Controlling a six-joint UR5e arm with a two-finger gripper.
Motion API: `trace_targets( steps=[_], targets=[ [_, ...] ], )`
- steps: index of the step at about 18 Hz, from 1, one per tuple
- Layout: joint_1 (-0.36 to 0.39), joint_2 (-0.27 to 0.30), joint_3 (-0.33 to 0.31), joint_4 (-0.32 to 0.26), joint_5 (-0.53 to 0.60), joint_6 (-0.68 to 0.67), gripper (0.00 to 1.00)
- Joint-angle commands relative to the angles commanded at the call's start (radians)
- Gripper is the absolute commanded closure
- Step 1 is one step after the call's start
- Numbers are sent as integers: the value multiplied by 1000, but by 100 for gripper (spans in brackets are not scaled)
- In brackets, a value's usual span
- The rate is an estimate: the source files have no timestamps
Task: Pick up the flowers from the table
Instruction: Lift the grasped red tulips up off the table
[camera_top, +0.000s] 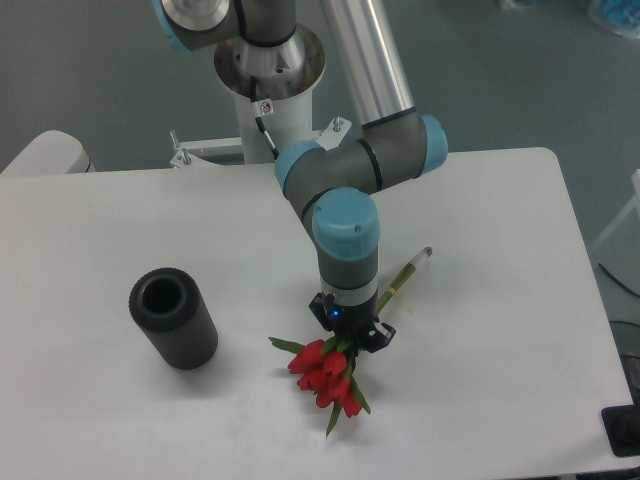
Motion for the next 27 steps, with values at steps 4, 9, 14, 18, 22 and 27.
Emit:
trace_targets(
  steps=[4, 9, 14, 18, 22, 27],
  targets=[
    [15, 68, 25, -17, -153, -11, 83],
    [64, 123, 23, -15, -314, -17, 83],
    [153, 153, 26, -15, -486, -17, 83],
    [204, 158, 26, -17, -592, -34, 83],
    [212, 161, 25, -17, -626, -34, 83],
    [206, 167, 25, -17, -631, -40, 83]
  ],
)
